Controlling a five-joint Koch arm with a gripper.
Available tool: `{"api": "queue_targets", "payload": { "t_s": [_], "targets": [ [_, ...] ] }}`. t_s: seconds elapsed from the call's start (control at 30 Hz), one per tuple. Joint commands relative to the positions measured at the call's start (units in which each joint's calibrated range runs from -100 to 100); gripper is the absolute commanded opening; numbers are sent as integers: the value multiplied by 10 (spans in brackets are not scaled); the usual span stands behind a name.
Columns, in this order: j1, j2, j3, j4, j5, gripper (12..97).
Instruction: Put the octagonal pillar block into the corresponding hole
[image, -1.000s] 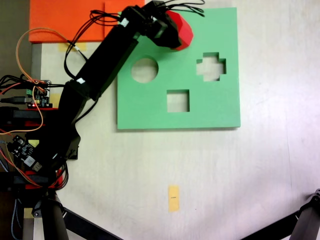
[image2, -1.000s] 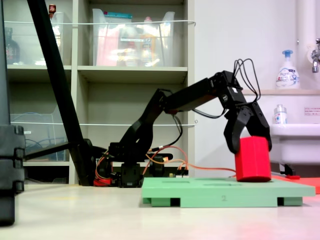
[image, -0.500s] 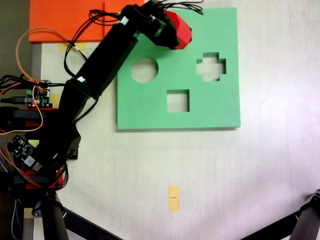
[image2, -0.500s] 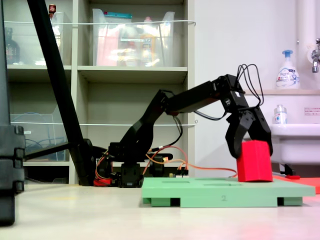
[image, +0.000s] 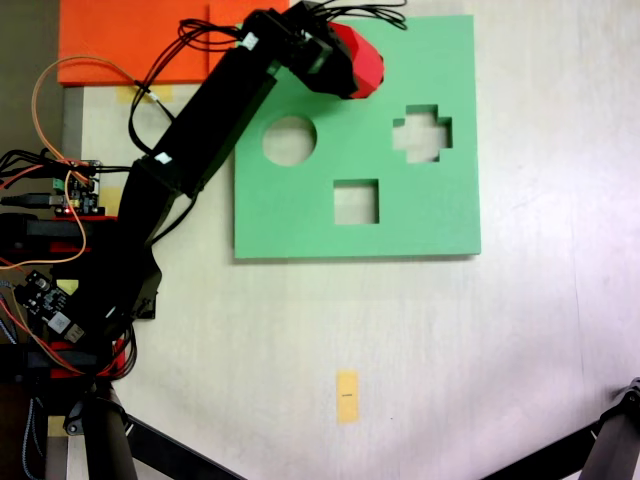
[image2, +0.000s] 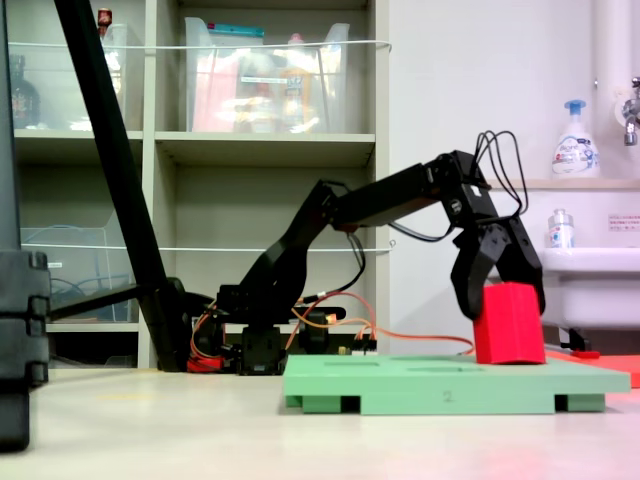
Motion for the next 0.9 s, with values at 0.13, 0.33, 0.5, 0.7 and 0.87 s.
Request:
{"api": "queue_targets", "payload": {
  "t_s": [0.13, 0.33, 0.5, 0.7, 0.87],
  "targets": [
    [-4, 6, 26, -8, 21, 352],
    [-7, 15, 27, 0, 44, 377],
    [-8, 24, 27, 14, 57, 377],
    [-8, 38, 27, 25, 71, 377],
    [-10, 45, 28, 34, 36, 376]
  ]
}}
